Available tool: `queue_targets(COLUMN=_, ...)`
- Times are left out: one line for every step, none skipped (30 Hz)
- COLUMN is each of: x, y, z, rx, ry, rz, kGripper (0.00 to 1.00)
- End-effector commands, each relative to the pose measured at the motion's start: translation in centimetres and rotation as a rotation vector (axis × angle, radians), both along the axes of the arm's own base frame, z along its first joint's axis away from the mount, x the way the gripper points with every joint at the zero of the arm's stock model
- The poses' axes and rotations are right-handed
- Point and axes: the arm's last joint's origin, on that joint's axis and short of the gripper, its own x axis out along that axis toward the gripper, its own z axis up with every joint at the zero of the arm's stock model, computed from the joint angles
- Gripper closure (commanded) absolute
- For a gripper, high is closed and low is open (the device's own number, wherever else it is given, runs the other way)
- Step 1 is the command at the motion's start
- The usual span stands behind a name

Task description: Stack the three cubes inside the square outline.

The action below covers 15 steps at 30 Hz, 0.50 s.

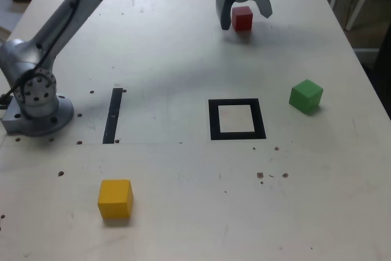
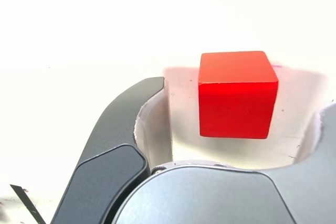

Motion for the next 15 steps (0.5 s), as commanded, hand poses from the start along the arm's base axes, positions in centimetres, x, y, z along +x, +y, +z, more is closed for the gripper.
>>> queue_targets(x=-0.23, y=0.03, z=-0.21, rx=-0.014, ry=0.017, rz=0.010, kGripper=0.20)
queue_targets(x=-0.23, y=0.04, z=-0.26, rx=-0.016, ry=0.018, rz=0.013, kGripper=0.24)
queue_targets(x=-0.21, y=0.05, z=-0.30, rx=-0.017, ry=0.018, rz=0.015, kGripper=0.28)
queue_targets(x=-0.19, y=0.05, z=-0.34, rx=-0.017, ry=0.018, rz=0.017, kGripper=0.31)
queue_targets(x=-0.16, y=0.06, z=-0.38, rx=-0.017, ry=0.017, rz=0.020, kGripper=0.35)
queue_targets(x=-0.14, y=0.06, z=-0.41, rx=-0.016, ry=0.017, rz=0.021, kGripper=0.39)
queue_targets(x=-0.11, y=0.08, z=-0.43, rx=-0.014, ry=0.016, rz=0.023, kGripper=0.43)
queue_targets(x=-0.07, y=0.09, z=-0.44, rx=-0.012, ry=0.015, rz=0.023, kGripper=0.47)
queue_targets(x=-0.04, y=0.11, z=-0.43, rx=-0.010, ry=0.014, rz=0.024, kGripper=0.52)
queue_targets(x=0.00, y=0.12, z=-0.44, rx=-0.009, ry=0.012, rz=0.024, kGripper=0.56)
queue_targets(x=0.03, y=0.13, z=-0.44, rx=-0.008, ry=0.010, rz=0.024, kGripper=0.60)
queue_targets(x=0.07, y=0.14, z=-0.45, rx=-0.007, ry=0.008, rz=0.024, kGripper=0.63)
queue_targets(x=0.10, y=0.14, z=-0.46, rx=-0.008, ry=0.007, rz=0.024, kGripper=0.65)
queue_targets(x=0.13, y=0.14, z=-0.50, rx=-0.009, ry=0.006, rz=0.024, kGripper=0.66)
queue_targets(x=0.14, y=0.13, z=-0.54, rx=-0.011, ry=0.006, rz=0.024, kGripper=0.67)
